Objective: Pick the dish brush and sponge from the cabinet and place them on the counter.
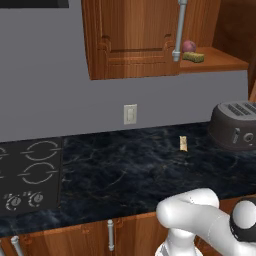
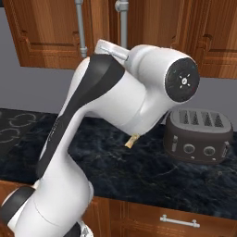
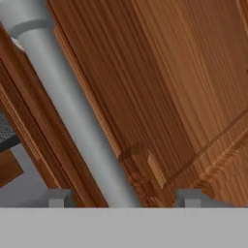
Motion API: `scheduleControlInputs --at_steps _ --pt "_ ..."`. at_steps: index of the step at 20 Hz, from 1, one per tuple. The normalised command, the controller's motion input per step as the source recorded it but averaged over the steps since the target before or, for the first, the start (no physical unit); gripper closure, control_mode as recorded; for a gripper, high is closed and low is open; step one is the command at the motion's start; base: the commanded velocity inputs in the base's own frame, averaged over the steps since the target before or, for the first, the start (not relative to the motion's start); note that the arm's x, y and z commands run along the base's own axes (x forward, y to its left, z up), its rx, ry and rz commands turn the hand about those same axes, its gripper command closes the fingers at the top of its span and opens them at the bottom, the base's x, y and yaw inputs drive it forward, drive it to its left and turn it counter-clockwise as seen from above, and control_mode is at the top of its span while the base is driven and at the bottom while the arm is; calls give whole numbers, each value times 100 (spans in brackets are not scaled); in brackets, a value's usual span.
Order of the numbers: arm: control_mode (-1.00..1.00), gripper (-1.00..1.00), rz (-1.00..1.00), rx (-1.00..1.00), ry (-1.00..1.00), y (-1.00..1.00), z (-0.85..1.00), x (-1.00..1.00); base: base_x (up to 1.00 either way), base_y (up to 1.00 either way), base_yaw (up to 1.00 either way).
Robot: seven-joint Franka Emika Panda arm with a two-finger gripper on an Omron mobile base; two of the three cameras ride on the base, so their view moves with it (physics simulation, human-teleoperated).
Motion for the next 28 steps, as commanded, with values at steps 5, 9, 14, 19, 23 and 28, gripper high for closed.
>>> scheduleControlInputs --at_steps 5,9,14,19,23,28 --pt "-100 -100 6 0 -4 -3 0 -56 0 0 0" --pt "-100 -100 2 0 -7 18 0 -65 0 0 0" --pt "-100 -100 0 0 -4 39 0 -55 0 0 0" --pt "-100 -100 0 -3 -2 52 0 -45 0 0 0" --pt "-100 -100 0 -5 0 62 0 -28 0 0 0" --pt "-100 -100 0 -8 0 67 0 -10 0 0 0"
